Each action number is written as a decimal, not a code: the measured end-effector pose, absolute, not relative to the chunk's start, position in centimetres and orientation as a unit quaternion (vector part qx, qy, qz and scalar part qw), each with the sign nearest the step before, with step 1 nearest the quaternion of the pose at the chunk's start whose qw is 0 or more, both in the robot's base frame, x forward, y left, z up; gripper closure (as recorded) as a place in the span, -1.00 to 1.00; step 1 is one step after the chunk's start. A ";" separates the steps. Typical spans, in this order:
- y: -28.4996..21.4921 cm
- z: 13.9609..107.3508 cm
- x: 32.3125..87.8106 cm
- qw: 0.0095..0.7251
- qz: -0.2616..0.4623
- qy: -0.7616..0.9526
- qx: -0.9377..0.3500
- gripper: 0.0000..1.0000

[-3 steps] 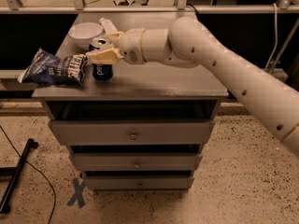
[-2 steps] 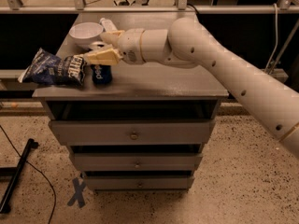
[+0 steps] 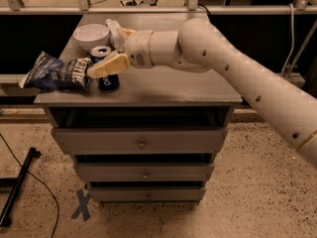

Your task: Move pepsi can near blue chip bag

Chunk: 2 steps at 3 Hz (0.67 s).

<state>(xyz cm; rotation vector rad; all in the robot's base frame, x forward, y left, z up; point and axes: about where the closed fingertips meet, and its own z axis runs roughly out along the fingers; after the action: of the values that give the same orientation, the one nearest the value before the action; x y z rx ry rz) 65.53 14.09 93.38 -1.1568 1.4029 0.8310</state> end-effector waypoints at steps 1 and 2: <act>12.5 96.6 65.5 0.559 0.313 0.587 -0.496 -1.00; 7.7 104.1 64.5 0.600 0.219 0.584 -0.501 -1.00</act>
Offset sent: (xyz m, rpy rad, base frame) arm -0.0204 -0.1064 0.1770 -0.1610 -0.3447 -0.2579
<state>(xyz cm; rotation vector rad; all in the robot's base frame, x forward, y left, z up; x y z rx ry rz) 64.47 7.74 104.06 -1.1611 1.3533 0.5082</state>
